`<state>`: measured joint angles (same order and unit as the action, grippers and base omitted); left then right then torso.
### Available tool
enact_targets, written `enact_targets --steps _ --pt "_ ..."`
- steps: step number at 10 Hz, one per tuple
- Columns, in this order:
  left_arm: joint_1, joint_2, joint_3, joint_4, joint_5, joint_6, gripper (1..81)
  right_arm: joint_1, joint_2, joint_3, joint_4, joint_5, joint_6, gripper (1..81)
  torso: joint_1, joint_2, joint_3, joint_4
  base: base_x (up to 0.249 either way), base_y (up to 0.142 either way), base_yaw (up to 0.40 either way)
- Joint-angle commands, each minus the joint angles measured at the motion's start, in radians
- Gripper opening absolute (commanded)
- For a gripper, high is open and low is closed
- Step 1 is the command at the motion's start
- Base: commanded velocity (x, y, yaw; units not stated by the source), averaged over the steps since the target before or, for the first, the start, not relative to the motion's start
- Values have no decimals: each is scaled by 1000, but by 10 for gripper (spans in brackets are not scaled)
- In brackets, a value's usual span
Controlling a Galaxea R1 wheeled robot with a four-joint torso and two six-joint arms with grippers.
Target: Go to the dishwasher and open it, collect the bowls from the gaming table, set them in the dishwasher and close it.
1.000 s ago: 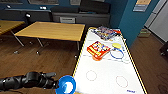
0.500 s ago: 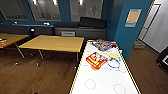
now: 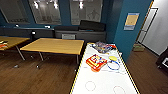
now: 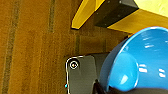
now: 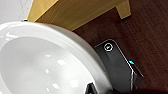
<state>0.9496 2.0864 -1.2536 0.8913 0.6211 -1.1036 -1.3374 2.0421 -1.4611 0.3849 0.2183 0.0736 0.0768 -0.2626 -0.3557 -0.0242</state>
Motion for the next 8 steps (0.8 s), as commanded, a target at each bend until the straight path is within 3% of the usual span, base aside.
enact_targets --steps 1,4,6,8 --pt "100 118 -214 115 -190 2 10 24 -9 -37 -37 -50 -3 10 0 0 0 0 0 0 0" --pt "214 231 -467 106 -290 1 10 10 28 -62 -46 -50 -3 10 0 0 0 0 0 0 0" --pt "271 291 -628 103 -412 -4 10 5 45 -79 -46 -50 -3 10 0 0 1 0 0 0 0" --pt "306 339 -704 103 -443 -7 10 2 46 -79 -46 -50 -3 10 0 -1 1 0 0 0 0"
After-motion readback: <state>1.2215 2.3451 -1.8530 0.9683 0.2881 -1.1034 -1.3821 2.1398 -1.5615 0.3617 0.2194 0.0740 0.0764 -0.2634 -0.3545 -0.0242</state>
